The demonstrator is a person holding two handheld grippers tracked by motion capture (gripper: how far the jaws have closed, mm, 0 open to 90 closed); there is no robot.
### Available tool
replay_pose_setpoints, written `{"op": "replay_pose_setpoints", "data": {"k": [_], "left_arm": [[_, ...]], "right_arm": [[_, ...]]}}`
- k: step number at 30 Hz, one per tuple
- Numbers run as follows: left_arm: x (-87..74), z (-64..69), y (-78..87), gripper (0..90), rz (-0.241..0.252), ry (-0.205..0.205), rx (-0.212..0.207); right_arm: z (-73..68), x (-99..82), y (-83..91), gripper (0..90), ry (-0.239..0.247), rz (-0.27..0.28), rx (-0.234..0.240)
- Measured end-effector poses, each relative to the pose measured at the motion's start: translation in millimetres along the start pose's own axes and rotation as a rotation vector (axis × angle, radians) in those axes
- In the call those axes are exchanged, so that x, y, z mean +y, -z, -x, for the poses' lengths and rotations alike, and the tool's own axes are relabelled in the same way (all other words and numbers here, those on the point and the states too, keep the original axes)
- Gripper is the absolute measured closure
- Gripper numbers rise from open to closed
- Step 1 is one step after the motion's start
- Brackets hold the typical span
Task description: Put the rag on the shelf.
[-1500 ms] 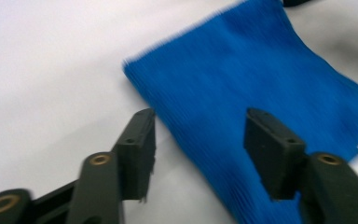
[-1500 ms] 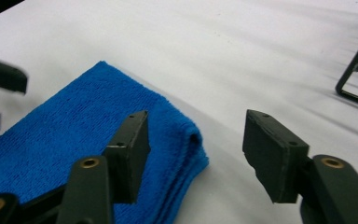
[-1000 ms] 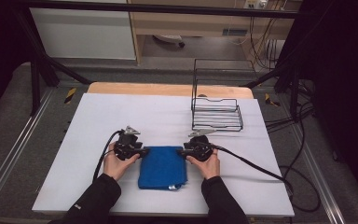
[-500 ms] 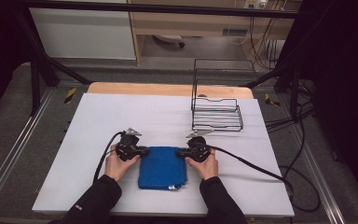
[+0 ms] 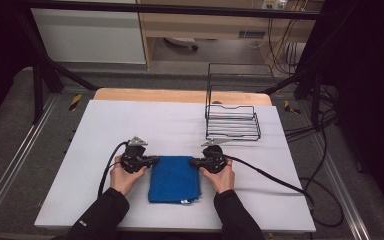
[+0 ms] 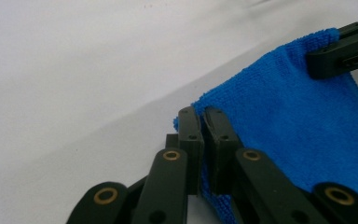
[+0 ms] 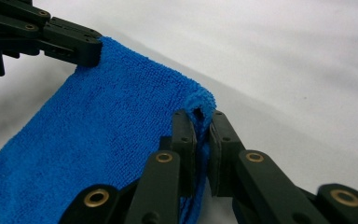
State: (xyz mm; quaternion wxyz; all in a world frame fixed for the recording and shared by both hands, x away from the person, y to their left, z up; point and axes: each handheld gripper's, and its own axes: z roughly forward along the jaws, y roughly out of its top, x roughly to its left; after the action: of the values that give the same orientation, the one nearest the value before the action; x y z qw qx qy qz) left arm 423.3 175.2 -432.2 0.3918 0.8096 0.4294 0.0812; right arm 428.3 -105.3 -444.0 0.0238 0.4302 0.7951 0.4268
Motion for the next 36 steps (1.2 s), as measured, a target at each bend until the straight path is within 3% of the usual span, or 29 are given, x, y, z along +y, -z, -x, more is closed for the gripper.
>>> {"op": "replay_pose_setpoints", "data": {"k": [13,22,36], "left_arm": [[-1.1,9.9,23.3,85.8,0.097,-0.040,-0.009],[-0.4,18.8,32.6,85.8,0.147,-0.073,0.002],[4.6,28.9,43.5,85.8,0.218,-0.092,0.001]], "right_arm": [[-9.5,1.0,16.1,83.6,0.026,0.082,0.009],[-14.0,1.5,27.0,83.6,0.055,0.130,0.003],[-20.4,3.6,46.9,83.6,0.080,0.208,-0.008]]}}
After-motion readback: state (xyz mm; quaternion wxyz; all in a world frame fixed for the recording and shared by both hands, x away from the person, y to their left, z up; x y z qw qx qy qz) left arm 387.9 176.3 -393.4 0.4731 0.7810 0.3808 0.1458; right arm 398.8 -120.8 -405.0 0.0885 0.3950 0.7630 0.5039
